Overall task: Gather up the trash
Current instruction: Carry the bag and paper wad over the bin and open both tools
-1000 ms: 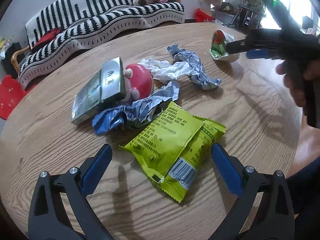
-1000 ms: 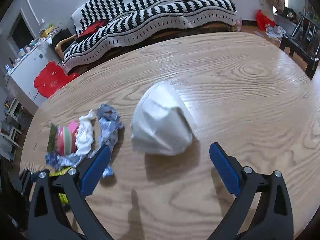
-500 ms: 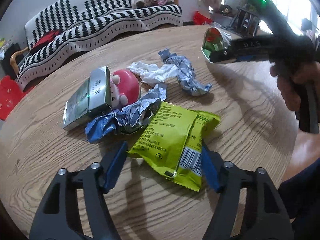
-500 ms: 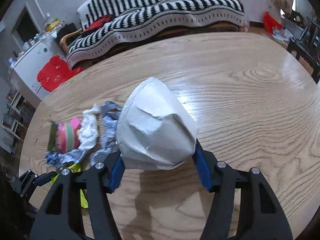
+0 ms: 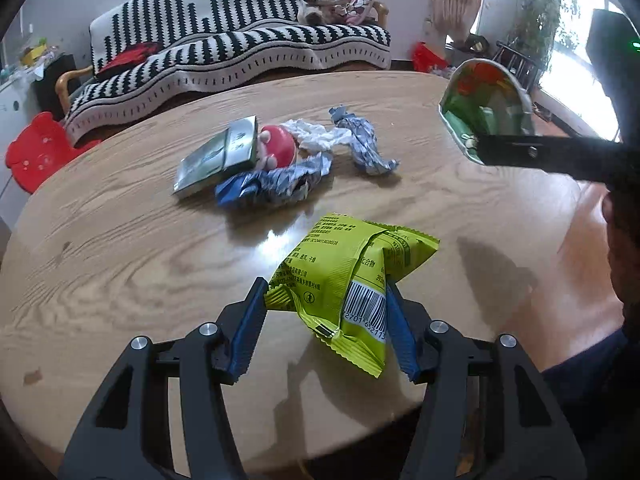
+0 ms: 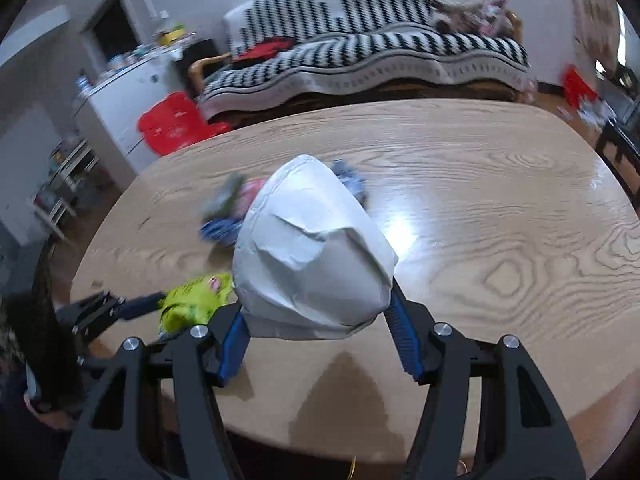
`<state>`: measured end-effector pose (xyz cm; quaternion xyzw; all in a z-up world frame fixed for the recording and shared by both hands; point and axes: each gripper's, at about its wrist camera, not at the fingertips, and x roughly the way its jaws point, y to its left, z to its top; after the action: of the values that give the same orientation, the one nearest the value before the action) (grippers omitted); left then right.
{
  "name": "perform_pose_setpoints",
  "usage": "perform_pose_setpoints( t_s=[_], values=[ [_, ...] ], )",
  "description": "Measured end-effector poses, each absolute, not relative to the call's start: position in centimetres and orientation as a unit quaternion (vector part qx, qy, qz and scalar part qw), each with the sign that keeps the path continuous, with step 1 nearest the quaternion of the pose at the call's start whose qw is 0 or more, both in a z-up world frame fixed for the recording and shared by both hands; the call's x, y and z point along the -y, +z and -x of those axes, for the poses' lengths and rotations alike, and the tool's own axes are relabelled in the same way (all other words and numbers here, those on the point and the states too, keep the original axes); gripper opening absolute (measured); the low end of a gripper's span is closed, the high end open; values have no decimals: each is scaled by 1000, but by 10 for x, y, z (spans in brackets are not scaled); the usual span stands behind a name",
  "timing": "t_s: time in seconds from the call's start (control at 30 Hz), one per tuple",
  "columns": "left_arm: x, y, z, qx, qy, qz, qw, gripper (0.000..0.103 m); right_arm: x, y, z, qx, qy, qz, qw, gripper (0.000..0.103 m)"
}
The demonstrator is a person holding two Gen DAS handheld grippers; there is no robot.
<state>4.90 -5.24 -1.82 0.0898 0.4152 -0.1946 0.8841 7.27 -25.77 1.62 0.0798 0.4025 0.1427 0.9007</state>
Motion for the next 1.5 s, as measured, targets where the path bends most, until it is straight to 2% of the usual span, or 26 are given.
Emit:
perform_pose_setpoints(
  t_s=[0.1,0.17,0.5,0.73,1.13,1.5],
  values=[
    [43,-13,-33,-416,-187,-81,886,52,250,15,-44,-405,161,-88,895,61],
    [36,-11,-17,-424,-184,-73,884,45,240,13,-19,-410,174,-78,892,61],
    [17,-37,71,-447,-201,-68,869,44,211,-29,61,-461,220,-50,858,61],
    [17,-71,89,-482,-208,-77,848,44,197,-73,89,-518,238,-27,821,61],
    [21,-128,61,-562,-178,-45,806,44,190,-118,64,-592,201,-40,780,61],
    [29,-158,51,-592,-169,-50,786,44,191,-150,43,-628,171,-60,757,61]
  ],
)
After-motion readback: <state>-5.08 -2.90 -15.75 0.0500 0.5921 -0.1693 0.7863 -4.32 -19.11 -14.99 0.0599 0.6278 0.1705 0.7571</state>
